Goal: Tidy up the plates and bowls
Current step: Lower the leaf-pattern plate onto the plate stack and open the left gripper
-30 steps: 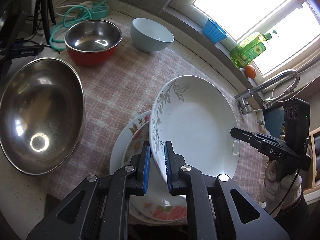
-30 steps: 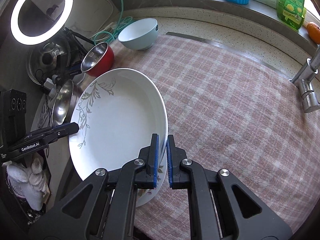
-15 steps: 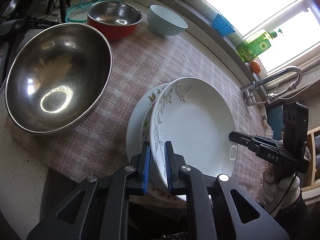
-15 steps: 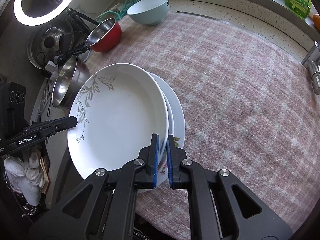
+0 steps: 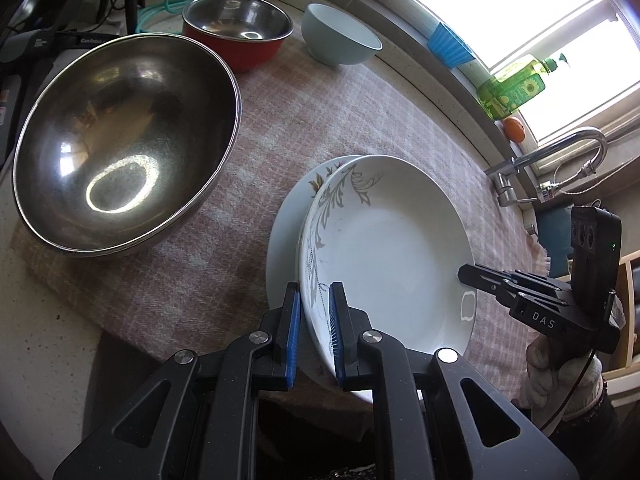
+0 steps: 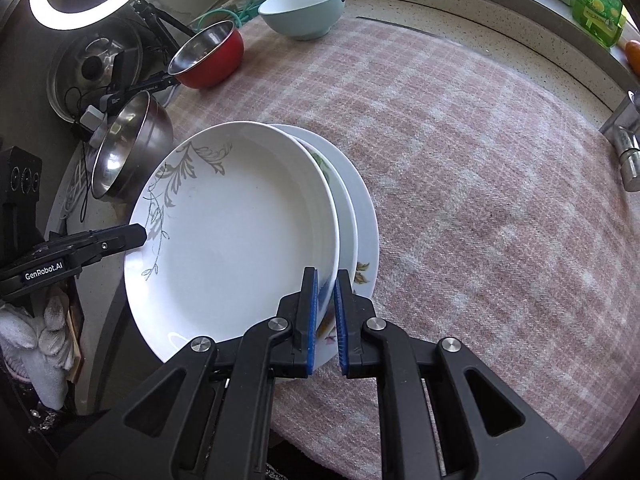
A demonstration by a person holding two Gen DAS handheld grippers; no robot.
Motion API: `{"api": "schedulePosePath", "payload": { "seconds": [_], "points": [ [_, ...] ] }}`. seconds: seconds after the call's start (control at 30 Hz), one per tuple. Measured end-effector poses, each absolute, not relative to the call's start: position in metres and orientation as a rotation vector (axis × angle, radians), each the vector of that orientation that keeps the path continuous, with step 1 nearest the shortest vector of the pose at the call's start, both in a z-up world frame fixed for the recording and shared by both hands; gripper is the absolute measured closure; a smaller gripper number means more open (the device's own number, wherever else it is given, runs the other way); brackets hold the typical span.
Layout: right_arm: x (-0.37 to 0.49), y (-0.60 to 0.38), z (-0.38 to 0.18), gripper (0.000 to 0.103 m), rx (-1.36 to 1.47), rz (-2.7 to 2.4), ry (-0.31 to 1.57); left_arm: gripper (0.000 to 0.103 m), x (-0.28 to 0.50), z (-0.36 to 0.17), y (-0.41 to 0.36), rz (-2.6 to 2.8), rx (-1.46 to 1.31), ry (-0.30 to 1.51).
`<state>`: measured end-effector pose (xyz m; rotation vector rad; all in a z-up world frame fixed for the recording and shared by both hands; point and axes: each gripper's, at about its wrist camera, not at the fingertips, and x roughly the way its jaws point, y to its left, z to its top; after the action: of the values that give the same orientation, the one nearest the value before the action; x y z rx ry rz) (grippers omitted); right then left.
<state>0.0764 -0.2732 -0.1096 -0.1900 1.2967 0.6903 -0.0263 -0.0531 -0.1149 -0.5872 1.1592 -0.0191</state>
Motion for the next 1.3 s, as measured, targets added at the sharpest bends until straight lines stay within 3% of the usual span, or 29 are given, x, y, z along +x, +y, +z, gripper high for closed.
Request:
{"api": "schedulePosePath", "payload": {
  "seconds": [0.27,0.4,1.0,1.17,1.23,1.3],
  "points": [
    [0.072,-0.264,-0.106,0.085,-0.275,0.678,1.260,0.091,-0.027,-0.116,-0.053,-0.021,-0.586,1.159],
    [0.069,-0.260,-0.104,0.072,-0.326,0.672,1.241,0.091,-0.026,-0.117,-0.055,-0.028,-0.585,1.163],
    [0.067,-0.258,-0.103,0.072,-0.352,0.662,1.223,0.091,-0.025,-0.116,-0.061,-0.025,-0.525,1.181],
    [0.067,-0.258,-0.101,0.061,-0.333,0.670,1.215,0.091,-0.028,-0.114,-0.058,-0.021,-0.533,1.175],
    [0.066,-0.257,-0.097,0.049,-0.328,0.669,1.202,0.091,-0.029,-0.113,-0.057,-0.023,-0.540,1.172],
    [0.066,-0.256,-0.095,0.048,-0.321,0.672,1.197,0.090,-0.030,-0.112,-0.056,-0.027,-0.540,1.171]
  ]
}}
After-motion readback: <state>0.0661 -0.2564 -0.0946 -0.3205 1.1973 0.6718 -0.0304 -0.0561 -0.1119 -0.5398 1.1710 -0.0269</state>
